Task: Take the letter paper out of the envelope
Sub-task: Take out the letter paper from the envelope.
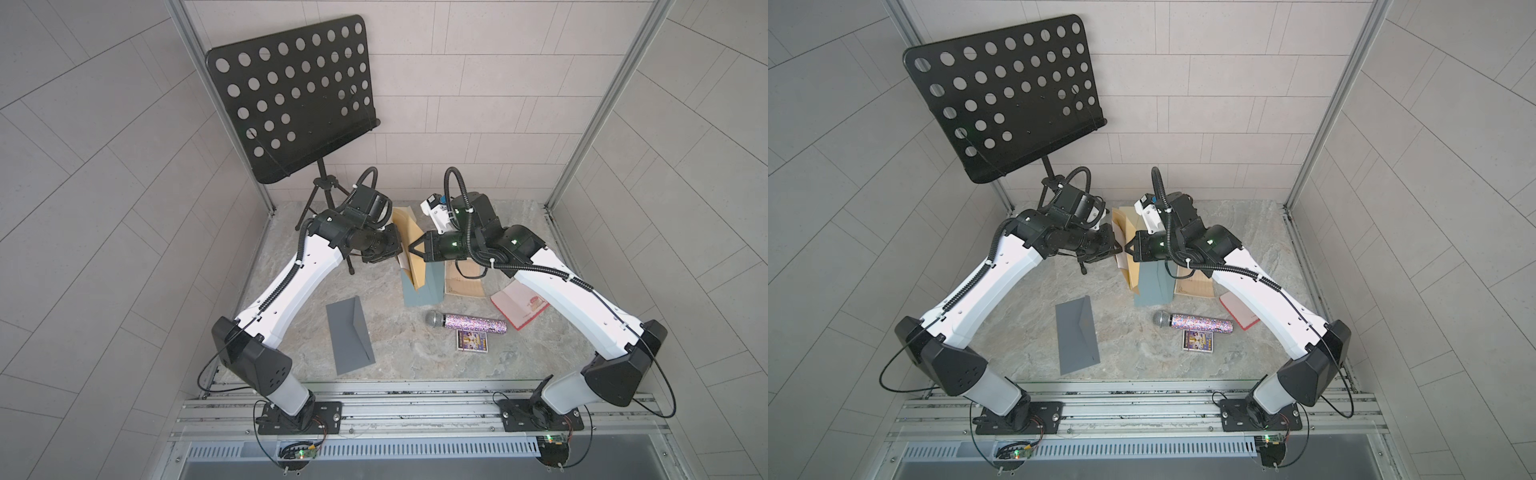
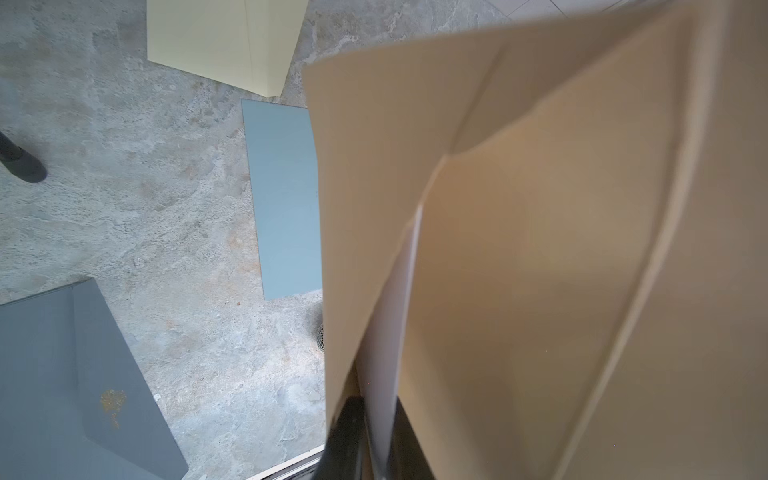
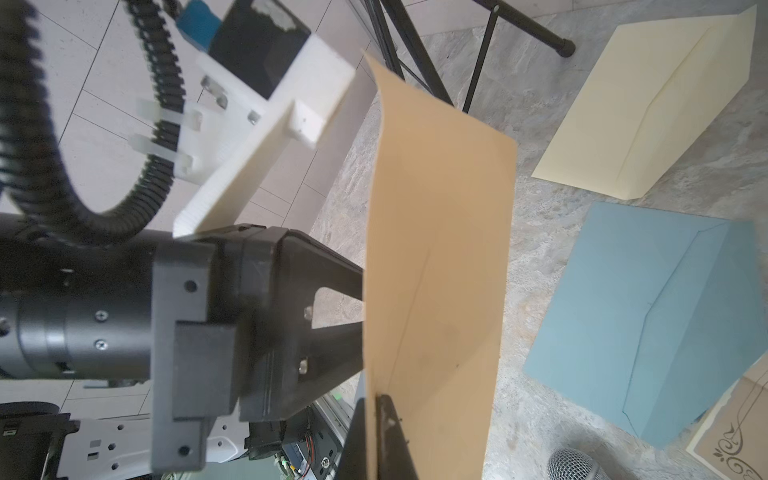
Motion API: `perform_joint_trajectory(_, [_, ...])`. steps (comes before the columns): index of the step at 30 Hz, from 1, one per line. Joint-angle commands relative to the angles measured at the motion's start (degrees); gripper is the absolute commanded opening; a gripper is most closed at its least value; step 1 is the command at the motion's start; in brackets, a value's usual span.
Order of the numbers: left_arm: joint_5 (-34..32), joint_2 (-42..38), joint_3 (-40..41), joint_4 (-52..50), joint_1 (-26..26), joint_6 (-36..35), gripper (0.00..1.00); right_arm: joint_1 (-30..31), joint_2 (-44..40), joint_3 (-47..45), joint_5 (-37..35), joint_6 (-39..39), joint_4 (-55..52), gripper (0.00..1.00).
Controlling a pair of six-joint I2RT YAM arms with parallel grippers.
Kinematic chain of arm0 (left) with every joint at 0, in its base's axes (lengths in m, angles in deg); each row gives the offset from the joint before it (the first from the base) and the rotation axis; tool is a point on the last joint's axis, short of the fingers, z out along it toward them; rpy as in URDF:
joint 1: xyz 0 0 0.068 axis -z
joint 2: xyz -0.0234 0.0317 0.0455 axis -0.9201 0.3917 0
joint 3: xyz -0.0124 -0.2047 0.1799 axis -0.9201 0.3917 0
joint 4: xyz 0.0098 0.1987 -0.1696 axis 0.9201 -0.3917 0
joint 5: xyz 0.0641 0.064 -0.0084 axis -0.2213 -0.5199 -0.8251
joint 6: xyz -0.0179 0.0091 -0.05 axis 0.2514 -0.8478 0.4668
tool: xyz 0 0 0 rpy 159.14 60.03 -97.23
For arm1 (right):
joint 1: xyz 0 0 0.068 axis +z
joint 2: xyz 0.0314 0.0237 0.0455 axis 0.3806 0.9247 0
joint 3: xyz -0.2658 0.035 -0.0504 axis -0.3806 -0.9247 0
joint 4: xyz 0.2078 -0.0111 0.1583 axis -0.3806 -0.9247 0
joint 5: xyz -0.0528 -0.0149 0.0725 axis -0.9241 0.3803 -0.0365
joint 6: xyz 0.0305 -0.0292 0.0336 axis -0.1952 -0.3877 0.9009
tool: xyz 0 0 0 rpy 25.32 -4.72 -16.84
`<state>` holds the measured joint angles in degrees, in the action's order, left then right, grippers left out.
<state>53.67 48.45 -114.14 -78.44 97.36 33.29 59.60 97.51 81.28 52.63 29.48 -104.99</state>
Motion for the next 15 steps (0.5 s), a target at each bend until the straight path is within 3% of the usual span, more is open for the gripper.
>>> perform_joint_trajectory(1, [-3.58,0.57,-0.86,-3.5,-0.19,-0.95,0.07,0.45,-1.33,2.1,-0.33,-1.31,0.15,0.0])
perform_joint_trajectory(3, [-3.65,0.18,-0.86,-3.37,-0.24,-0.95,0.0,0.61,-1.33,2.1,-0.73,-1.53,-0.05,0.0])
perform_joint_trajectory(15, [3.41,-3.85,-1.13,4.99,-0.25,5.02,0.0,0.77,-1.04,-1.55,-8.22,-2.82,-2.61,0.0])
